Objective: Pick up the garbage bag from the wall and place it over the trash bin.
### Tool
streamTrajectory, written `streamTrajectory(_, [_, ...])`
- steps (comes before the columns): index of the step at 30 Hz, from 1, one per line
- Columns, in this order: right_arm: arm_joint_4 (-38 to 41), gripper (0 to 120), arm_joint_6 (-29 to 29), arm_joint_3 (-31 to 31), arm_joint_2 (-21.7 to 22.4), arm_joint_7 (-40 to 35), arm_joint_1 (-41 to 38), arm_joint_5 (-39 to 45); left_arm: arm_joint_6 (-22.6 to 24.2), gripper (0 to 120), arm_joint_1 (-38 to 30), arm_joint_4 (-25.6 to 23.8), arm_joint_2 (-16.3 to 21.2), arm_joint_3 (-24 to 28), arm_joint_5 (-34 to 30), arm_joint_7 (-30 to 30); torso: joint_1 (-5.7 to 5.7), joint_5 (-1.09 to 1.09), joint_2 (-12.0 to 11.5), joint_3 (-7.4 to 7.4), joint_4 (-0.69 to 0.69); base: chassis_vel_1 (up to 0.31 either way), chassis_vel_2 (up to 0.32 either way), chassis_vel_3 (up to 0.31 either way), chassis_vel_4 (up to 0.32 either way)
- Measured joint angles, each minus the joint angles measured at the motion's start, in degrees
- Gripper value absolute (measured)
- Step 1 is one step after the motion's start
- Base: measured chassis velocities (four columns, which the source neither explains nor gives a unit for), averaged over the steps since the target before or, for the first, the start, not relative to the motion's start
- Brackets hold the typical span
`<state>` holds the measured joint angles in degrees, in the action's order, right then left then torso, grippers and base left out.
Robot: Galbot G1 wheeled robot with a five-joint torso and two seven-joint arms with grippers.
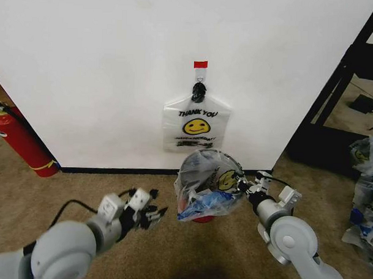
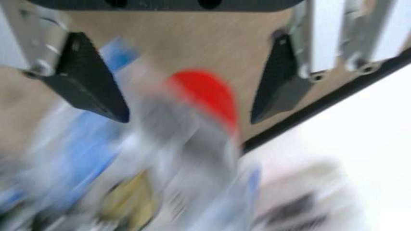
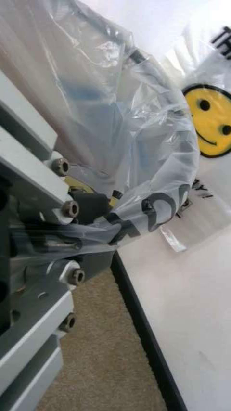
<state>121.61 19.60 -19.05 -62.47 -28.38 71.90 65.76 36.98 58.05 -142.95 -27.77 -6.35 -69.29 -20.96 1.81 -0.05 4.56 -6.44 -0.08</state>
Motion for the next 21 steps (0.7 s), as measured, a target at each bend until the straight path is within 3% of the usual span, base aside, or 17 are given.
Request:
streamTrajectory(3, [-0.6, 1, 0.1, 1.5, 0.1, 0.1, -1.3, -0.1, 0.0, 93, -4.8, -0.5, 0.0, 1.7, -5.4, 1.0, 0.00, 0.00, 0.0, 0.00, -0.03, 0.000, 0.000, 0.000, 0.000])
streamTrajectory(6, [-1.5, 1, 0.5, 3.4, 0.1, 0.7, -2.7, -0.2, 0.6, 99, -11.0, -0.5, -1.1, 5.6, -8.9, 1.5, 0.00, -0.01, 0.0, 0.00, 0.05, 0.000, 0.000, 0.000, 0.000])
streamTrajectory(9, [-1.9, 1, 0.6, 4.2, 0.1, 0.9, -3.1, -0.3, 1.1, 100, -15.5, 0.6, -2.2, 8.8, -10.4, 1.5, 0.00, -0.01, 0.0, 0.00, -0.03, 0.000, 0.000, 0.000, 0.000])
streamTrajectory(14, [-2.0, 1, 0.8, 4.4, 0.1, 1.4, -2.8, -0.5, 1.4, 100, -21.9, 4.1, -4.3, 15.5, -11.8, 1.8, 0.00, -0.02, 0.0, 0.00, -0.01, 0.000, 0.000, 0.000, 0.000])
streamTrajectory(21, [-1.8, 1, 0.8, 4.2, 0.1, 1.5, -2.7, -0.5, 1.7, 98, -24.7, 7.5, -5.5, 21.7, -10.9, 2.3, 0.00, -0.01, 0.0, 0.00, 0.01, 0.000, 0.000, 0.000, 0.000])
